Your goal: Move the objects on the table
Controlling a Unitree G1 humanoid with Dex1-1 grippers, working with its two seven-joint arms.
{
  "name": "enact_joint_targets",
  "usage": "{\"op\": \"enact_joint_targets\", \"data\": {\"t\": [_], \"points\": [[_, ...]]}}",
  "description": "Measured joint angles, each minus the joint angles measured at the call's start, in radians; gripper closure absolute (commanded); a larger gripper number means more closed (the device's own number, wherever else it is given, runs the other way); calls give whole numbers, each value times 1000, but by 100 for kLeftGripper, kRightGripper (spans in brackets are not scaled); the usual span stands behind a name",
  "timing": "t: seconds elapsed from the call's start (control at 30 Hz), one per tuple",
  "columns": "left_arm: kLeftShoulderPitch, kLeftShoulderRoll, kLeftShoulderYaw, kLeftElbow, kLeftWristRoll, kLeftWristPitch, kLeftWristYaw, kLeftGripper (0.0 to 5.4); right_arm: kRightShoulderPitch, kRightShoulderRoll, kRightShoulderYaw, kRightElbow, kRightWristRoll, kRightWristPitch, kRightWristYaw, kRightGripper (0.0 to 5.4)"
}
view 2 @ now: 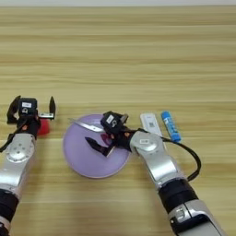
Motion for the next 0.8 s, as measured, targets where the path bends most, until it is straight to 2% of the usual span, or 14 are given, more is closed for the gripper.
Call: {"op": "enact_joint_targets", "data": {"t": [0.43,0.8], "points": [[-3,-8,-8,0,2,0,7,0,-41,42,-2,104,11,-4,32,3],[-3,-10,-11,0,3,0,15,0,-137,89,-27,348,13,-35,31,3]]}}
